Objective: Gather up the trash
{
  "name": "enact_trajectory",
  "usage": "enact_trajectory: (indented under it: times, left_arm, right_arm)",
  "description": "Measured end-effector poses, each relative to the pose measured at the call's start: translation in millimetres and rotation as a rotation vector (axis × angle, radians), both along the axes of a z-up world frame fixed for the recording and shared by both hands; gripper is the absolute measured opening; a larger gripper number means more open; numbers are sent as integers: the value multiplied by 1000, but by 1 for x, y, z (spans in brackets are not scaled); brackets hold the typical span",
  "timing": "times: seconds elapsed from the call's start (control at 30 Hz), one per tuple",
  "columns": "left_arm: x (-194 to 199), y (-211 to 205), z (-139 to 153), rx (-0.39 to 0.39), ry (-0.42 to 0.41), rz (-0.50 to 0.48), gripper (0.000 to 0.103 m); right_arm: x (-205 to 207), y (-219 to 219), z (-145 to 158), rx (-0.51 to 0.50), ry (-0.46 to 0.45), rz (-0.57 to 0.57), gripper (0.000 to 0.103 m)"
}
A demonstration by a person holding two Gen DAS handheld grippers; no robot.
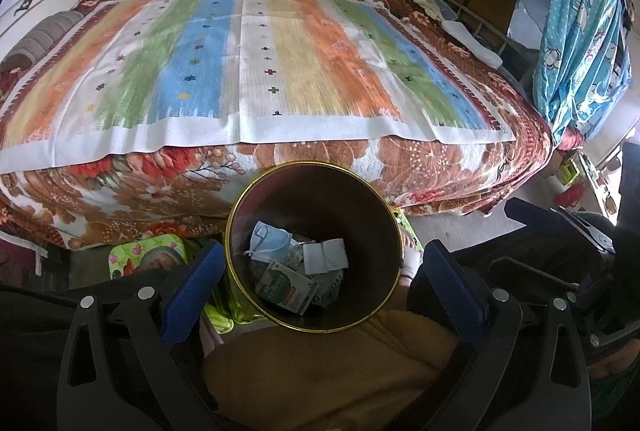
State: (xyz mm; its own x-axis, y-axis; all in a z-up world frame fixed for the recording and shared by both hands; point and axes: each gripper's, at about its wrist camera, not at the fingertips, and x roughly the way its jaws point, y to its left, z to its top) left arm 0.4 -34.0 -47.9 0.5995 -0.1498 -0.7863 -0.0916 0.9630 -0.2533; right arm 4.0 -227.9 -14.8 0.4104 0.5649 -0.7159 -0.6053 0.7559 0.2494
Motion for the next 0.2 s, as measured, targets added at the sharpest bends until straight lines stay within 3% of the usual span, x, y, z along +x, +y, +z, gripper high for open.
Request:
enact_trajectory:
  times: [0.2]
  left_arm:
    - [2,2,1,-15,5,-16,97]
  right_arm:
    - [0,-1,0,0,0,-1,94]
